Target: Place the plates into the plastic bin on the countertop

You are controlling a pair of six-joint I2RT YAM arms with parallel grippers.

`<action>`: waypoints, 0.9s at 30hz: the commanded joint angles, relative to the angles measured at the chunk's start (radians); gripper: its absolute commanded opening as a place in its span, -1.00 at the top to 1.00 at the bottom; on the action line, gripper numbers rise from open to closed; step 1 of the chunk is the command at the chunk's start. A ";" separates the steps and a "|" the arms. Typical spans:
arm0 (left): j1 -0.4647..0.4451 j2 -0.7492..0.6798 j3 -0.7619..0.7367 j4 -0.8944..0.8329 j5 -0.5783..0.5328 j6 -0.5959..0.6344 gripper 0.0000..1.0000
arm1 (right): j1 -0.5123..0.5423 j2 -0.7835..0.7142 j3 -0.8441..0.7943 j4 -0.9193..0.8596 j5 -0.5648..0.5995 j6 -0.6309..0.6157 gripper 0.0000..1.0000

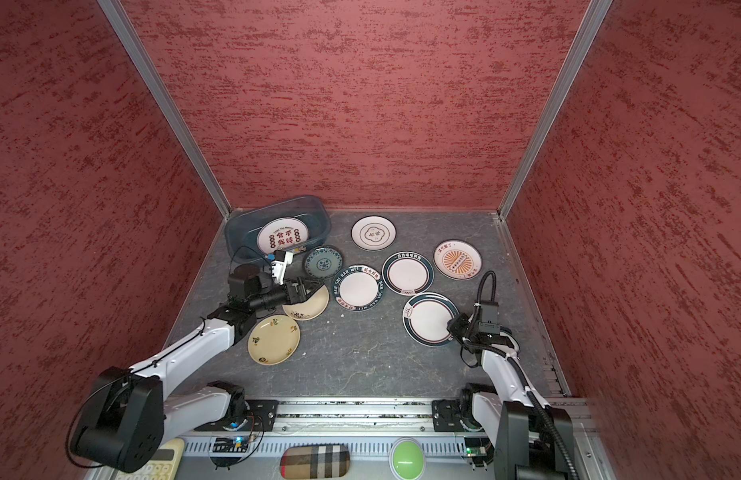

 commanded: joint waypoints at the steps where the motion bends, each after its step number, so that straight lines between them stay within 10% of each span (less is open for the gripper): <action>1: -0.015 -0.010 -0.004 0.015 0.082 0.050 -0.99 | -0.001 0.009 -0.033 -0.049 -0.021 0.007 0.19; 27: -0.126 0.092 0.065 -0.009 0.097 0.122 -0.99 | 0.000 -0.023 -0.043 -0.060 0.001 0.022 0.84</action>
